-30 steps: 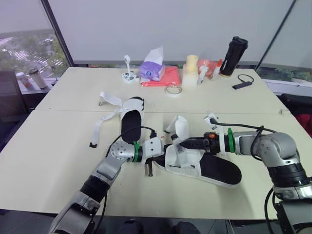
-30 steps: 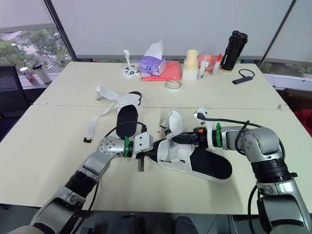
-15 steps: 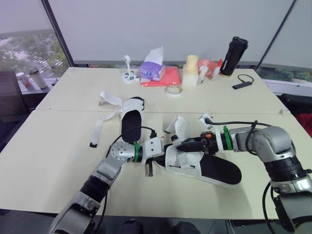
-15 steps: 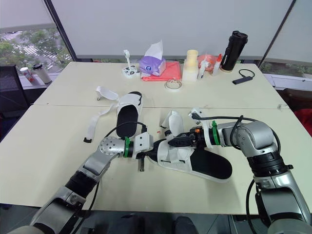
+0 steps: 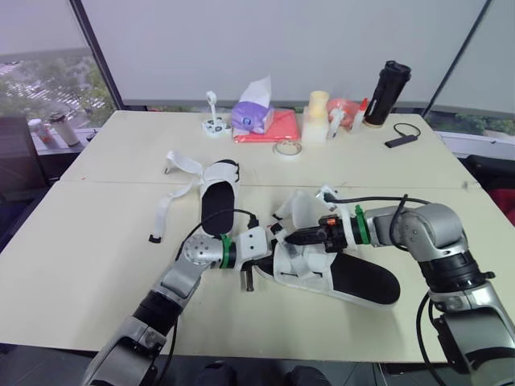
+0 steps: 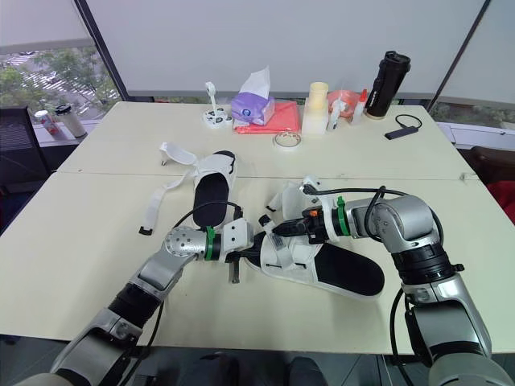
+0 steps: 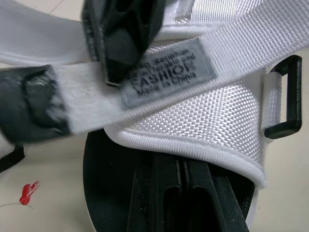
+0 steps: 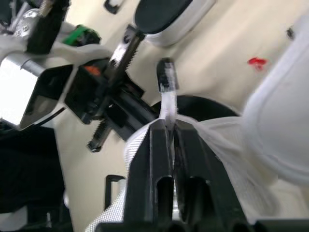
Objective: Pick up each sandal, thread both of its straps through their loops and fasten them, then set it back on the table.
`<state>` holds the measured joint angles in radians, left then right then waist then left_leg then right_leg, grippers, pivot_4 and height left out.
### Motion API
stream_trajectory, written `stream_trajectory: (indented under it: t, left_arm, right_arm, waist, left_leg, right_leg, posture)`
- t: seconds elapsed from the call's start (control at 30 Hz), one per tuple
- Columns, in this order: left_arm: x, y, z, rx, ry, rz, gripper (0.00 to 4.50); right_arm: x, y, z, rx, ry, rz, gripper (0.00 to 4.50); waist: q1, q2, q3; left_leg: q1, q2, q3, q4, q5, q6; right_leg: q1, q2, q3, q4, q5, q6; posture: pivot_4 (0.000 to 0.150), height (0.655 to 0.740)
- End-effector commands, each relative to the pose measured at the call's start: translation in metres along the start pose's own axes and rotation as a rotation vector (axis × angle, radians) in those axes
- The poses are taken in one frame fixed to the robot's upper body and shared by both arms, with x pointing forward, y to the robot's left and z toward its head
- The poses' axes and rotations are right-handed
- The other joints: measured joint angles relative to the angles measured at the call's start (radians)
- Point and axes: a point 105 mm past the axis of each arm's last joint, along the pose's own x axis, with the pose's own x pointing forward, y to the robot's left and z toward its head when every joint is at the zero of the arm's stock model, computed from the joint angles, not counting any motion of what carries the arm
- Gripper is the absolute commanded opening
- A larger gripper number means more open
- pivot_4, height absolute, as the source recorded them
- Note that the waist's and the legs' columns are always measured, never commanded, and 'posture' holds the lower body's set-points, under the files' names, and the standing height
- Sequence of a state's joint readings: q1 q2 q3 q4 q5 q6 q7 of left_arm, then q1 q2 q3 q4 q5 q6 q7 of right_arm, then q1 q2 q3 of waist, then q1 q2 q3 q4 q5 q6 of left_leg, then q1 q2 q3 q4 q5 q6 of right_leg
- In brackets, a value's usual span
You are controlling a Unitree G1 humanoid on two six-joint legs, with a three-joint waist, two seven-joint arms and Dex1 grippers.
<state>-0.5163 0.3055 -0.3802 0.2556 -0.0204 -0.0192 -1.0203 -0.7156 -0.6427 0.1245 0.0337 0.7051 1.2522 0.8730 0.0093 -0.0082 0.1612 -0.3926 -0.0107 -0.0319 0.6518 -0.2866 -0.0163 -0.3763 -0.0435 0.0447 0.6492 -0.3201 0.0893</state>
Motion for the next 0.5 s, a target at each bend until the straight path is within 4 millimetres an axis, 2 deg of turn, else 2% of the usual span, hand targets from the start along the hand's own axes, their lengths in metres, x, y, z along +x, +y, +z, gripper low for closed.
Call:
stream_trajectory:
  t: [0.03,0.13,0.27,0.37,0.5]
  left_arm:
    - [-0.003,-0.011,-0.035,-0.084,0.120,-0.007,0.00]
    - [-0.003,-0.011,-0.035,-0.085,0.120,-0.007,0.00]
    - [-0.004,-0.011,-0.036,-0.086,0.124,-0.011,0.00]
    - [-0.005,-0.012,-0.037,-0.085,0.125,-0.017,0.00]
    - [-0.004,-0.011,-0.036,-0.080,0.127,-0.029,0.00]
  right_arm:
    - [-0.013,0.004,0.022,-0.029,-0.119,0.001,0.03]
    - [-0.021,0.008,0.031,-0.021,-0.197,0.027,0.03]
    - [-0.051,0.016,0.050,-0.022,-0.406,0.033,0.03]
    - [-0.061,0.018,0.047,-0.011,-0.483,0.000,0.03]
    - [-0.068,0.007,0.033,0.054,-0.555,-0.099,0.03]
  waist:
    - [0.000,0.000,0.000]
    - [0.000,0.000,0.000]
    - [0.000,0.000,0.000]
    - [-0.002,0.000,0.000]
    - [-0.004,0.000,0.000]
  left_leg:
    - [0.000,0.000,0.000,0.000,0.000,0.000]
    - [0.000,0.000,0.000,0.000,0.000,0.000]
    - [0.000,0.000,0.000,0.000,0.000,0.000]
    - [0.000,0.000,0.000,-0.001,0.000,0.000]
    - [0.000,0.000,0.000,-0.001,0.000,0.000]
  right_leg:
    - [0.000,0.000,0.000,0.000,0.000,0.000]
    - [0.000,0.000,0.000,0.000,0.000,0.000]
    - [0.000,0.000,0.000,0.000,0.000,0.000]
    - [0.000,0.000,0.000,0.000,0.000,0.000]
    - [0.000,0.000,0.000,0.000,0.000,0.000]
  posture:
    - [0.150,0.7400]
    - [0.150,0.7400]
    - [0.150,0.7400]
    - [0.150,0.7400]
    - [0.150,0.7400]
